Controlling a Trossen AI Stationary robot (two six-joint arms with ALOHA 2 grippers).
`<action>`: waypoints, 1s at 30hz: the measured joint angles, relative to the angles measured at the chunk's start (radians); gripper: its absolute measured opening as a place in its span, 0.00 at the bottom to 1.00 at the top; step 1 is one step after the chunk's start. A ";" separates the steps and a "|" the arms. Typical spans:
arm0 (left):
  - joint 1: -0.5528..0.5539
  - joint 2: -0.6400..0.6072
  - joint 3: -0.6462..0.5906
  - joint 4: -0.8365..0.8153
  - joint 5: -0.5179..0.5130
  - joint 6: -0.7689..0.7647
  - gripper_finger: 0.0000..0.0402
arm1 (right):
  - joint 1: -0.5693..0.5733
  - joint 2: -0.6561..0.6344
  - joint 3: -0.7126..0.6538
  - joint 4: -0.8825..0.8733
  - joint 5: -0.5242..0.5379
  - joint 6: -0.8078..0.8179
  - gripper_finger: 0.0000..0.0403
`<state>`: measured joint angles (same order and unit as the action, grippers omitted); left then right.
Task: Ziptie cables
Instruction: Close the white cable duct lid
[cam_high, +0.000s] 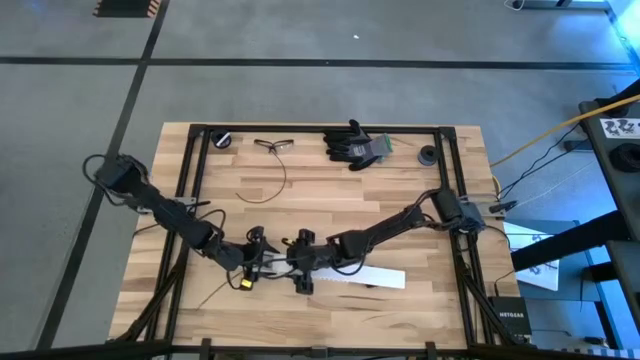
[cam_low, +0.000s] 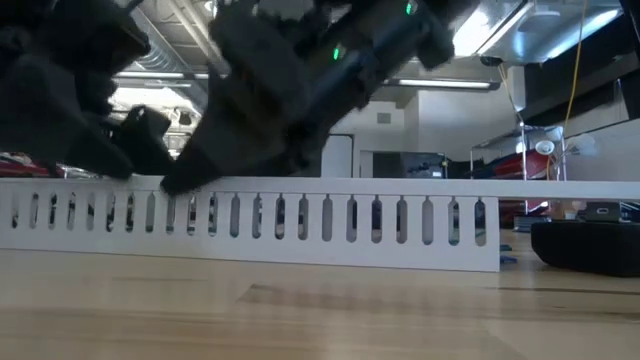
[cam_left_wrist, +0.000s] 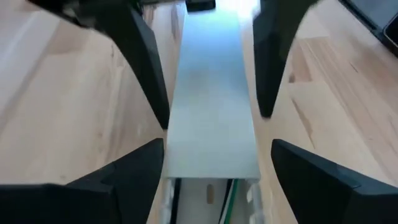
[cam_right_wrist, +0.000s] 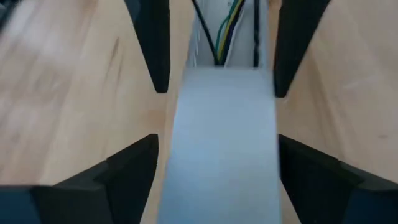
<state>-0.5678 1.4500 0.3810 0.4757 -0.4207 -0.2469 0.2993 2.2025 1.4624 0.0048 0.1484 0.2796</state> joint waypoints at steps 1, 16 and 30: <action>0.000 -0.023 0.011 -0.039 0.001 0.007 0.70 | 0.000 -0.014 0.000 -0.017 0.001 0.000 0.74; -0.090 -0.265 0.046 -0.560 0.005 -0.199 0.70 | 0.022 -0.090 -0.050 -0.050 0.037 -0.069 0.74; -0.090 -0.166 -0.095 -0.217 -0.062 -0.136 0.70 | 0.021 -0.089 -0.124 0.051 0.043 0.004 0.74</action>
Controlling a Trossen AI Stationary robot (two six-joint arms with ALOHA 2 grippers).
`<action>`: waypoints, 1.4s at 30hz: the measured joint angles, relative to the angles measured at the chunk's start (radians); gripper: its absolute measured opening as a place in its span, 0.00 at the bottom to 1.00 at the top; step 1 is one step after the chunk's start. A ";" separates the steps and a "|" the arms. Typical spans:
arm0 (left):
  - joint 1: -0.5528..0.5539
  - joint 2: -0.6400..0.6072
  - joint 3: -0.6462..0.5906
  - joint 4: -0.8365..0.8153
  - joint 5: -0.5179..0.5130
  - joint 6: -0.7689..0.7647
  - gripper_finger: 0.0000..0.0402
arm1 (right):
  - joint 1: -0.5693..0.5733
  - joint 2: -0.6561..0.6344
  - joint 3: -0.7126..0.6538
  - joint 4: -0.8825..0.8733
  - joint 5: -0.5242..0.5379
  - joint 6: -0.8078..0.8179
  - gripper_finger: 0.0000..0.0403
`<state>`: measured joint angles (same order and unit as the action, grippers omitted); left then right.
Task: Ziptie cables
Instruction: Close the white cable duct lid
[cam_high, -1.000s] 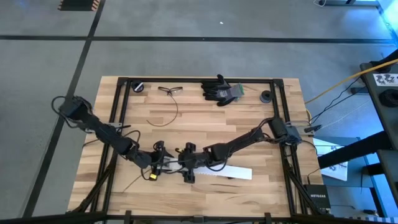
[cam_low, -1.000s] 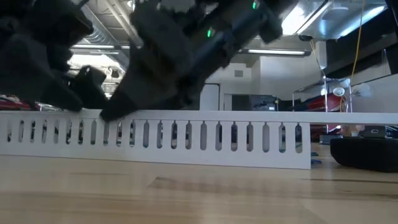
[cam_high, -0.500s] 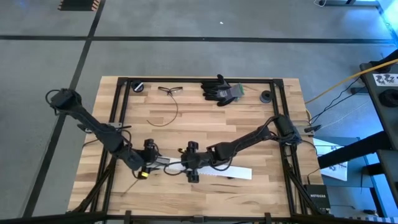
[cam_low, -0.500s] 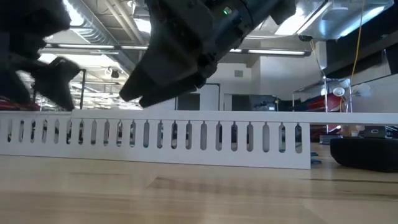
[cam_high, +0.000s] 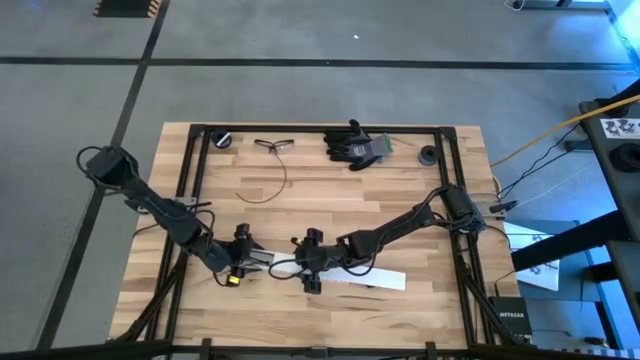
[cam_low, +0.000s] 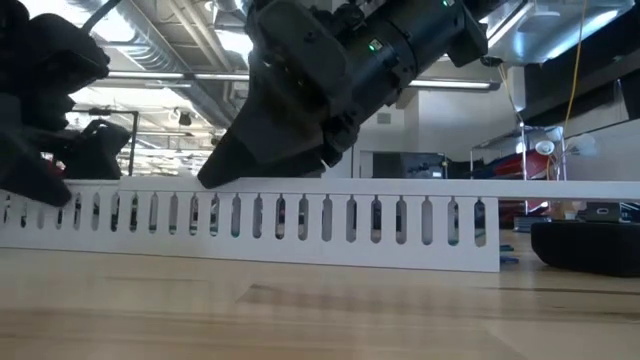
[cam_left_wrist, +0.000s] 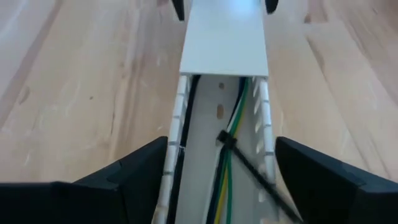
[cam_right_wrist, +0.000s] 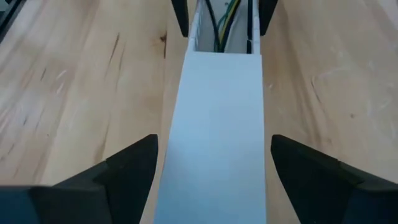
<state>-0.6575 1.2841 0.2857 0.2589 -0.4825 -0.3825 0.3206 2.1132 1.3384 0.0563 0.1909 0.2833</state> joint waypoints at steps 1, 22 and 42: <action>0.000 0.012 0.000 0.011 -0.002 0.011 0.69 | 0.000 0.000 0.000 0.000 0.000 0.000 0.74; 0.005 0.062 -0.002 0.063 0.001 0.012 0.52 | 0.000 0.037 0.000 0.036 0.033 0.023 0.54; 0.011 0.090 -0.002 0.142 0.007 0.017 0.52 | -0.016 0.102 0.019 0.233 -0.006 -0.002 0.55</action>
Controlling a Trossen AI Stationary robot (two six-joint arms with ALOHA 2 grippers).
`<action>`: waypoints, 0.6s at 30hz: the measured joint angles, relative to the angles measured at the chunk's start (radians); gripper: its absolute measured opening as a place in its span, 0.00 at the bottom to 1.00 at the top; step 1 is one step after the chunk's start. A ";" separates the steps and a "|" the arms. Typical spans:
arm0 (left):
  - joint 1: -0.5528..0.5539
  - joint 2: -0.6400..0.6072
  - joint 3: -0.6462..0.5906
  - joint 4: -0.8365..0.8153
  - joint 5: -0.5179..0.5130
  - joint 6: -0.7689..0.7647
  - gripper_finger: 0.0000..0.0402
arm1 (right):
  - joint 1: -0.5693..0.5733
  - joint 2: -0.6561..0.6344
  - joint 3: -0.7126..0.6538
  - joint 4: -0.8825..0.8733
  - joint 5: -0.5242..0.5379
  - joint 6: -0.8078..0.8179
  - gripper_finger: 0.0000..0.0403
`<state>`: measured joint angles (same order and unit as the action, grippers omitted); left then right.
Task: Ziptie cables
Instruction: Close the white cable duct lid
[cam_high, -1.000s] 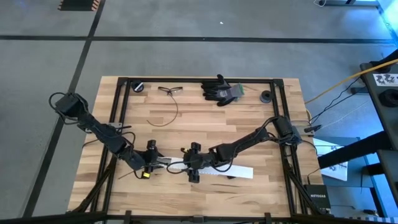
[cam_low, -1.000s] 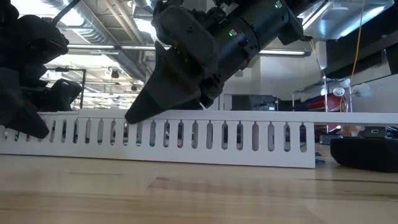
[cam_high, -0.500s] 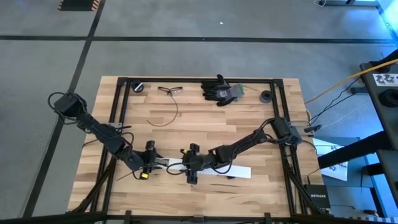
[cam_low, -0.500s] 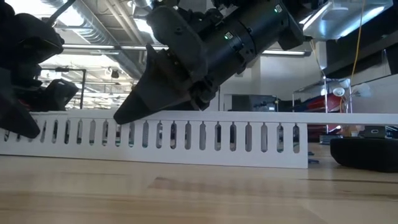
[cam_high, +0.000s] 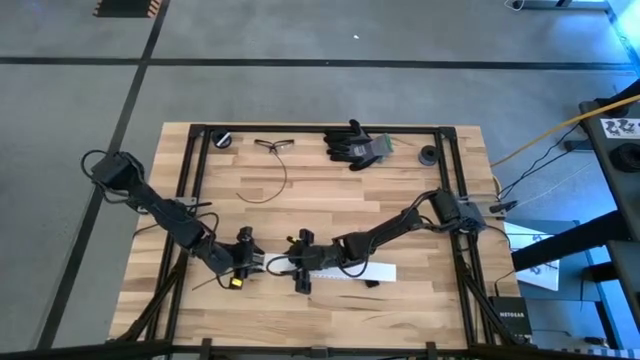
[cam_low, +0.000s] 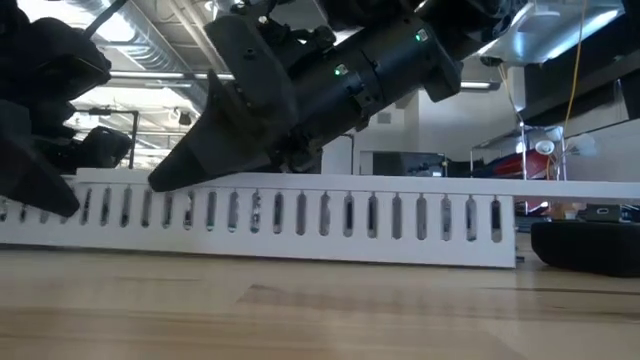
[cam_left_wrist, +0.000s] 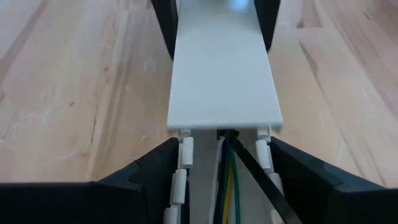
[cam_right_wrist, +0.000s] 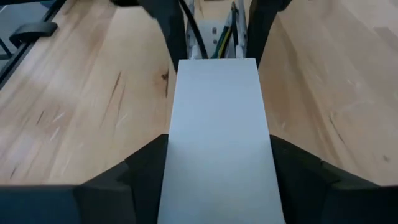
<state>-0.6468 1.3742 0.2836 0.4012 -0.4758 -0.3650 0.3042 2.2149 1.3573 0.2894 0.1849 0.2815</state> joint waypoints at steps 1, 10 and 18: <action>0.001 0.011 0.000 0.019 -0.002 0.001 0.52 | -0.002 0.007 0.003 0.007 0.003 -0.001 0.55; 0.007 0.133 0.024 0.118 0.001 0.010 0.52 | -0.007 0.052 0.062 -0.017 -0.019 -0.013 0.55; 0.013 0.136 0.036 0.108 0.034 -0.002 0.53 | -0.007 0.051 0.068 -0.040 -0.021 -0.022 0.58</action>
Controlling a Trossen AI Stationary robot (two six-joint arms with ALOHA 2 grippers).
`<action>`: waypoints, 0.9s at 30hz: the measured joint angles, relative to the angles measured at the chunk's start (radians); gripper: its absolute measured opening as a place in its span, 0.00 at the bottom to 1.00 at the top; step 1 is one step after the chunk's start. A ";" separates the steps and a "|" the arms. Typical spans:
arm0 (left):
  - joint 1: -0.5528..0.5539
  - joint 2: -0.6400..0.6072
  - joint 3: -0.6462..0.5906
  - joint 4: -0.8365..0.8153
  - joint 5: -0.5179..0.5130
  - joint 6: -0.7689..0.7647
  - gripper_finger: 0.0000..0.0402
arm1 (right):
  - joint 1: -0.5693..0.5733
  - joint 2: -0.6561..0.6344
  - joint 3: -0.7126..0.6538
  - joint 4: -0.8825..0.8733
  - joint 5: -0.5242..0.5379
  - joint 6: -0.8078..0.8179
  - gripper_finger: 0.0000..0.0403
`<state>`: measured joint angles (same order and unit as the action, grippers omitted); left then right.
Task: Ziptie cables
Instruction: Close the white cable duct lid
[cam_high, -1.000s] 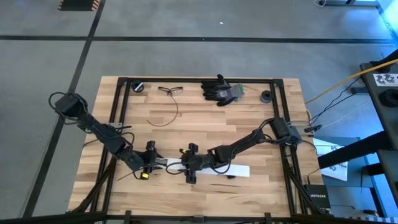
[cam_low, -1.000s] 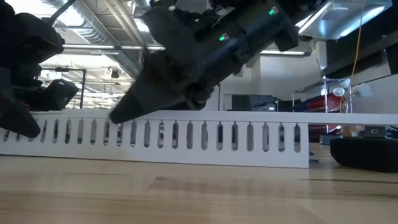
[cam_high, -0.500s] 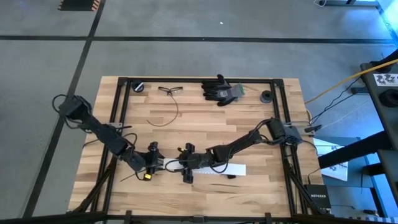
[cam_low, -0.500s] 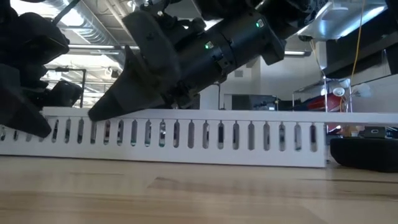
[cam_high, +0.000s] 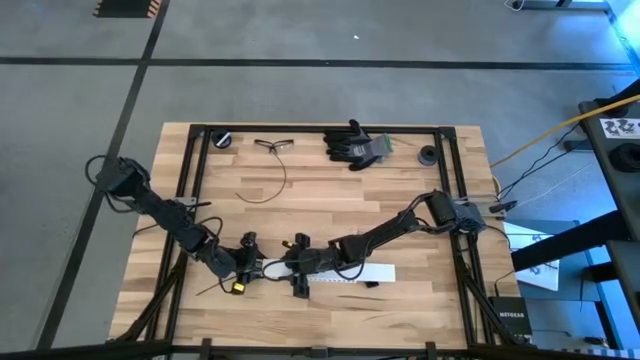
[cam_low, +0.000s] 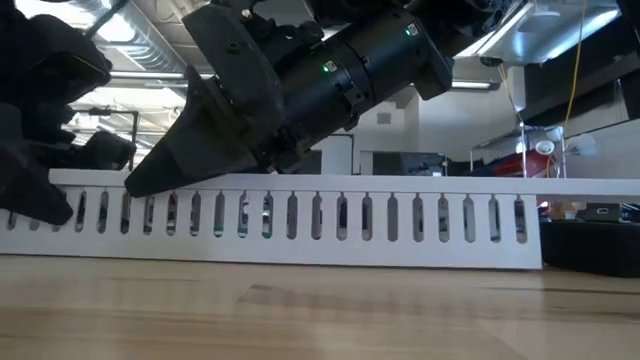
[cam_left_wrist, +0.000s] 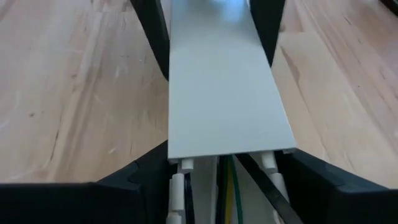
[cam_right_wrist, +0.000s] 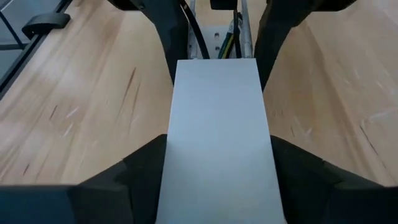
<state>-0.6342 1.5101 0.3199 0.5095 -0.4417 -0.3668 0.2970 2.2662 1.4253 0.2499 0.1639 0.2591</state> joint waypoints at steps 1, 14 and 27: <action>0.006 0.002 0.000 0.001 0.015 -0.012 0.54 | 0.000 0.000 0.001 -0.008 -0.002 0.001 0.59; 0.033 -0.092 0.157 -0.413 0.126 -0.043 0.69 | -0.005 -0.020 0.003 -0.107 -0.026 0.003 0.74; -0.160 -0.151 0.097 -0.475 -0.117 -0.241 0.66 | -0.003 -0.029 0.001 -0.146 -0.028 0.006 0.74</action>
<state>-0.7940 1.3592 0.4173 0.0347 -0.5588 -0.6076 0.2935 2.2368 1.4261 0.1043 0.1364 0.2654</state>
